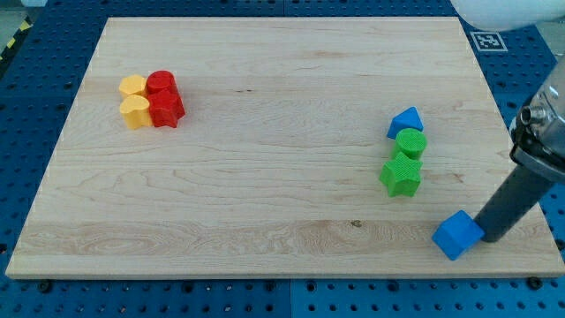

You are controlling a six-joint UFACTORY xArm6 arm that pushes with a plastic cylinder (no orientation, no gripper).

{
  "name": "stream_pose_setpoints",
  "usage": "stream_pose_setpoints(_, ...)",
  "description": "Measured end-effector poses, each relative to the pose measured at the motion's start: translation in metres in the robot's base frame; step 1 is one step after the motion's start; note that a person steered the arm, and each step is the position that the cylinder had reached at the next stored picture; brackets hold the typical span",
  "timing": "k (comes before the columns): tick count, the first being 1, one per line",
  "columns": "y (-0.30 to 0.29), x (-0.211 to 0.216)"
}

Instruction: Push the blue cube below the green star

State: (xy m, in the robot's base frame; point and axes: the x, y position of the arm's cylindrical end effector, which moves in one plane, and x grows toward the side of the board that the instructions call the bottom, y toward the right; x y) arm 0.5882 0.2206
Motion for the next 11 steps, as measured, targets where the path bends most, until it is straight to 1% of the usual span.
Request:
stream_pose_setpoints(1, 0.004, 0.021)
stream_pose_setpoints(2, 0.002, 0.029)
stream_pose_setpoints(4, -0.003, 0.029)
stream_pose_setpoints(5, -0.007, 0.027)
stream_pose_setpoints(7, -0.022, 0.009)
stream_pose_setpoints(11, -0.046, -0.004)
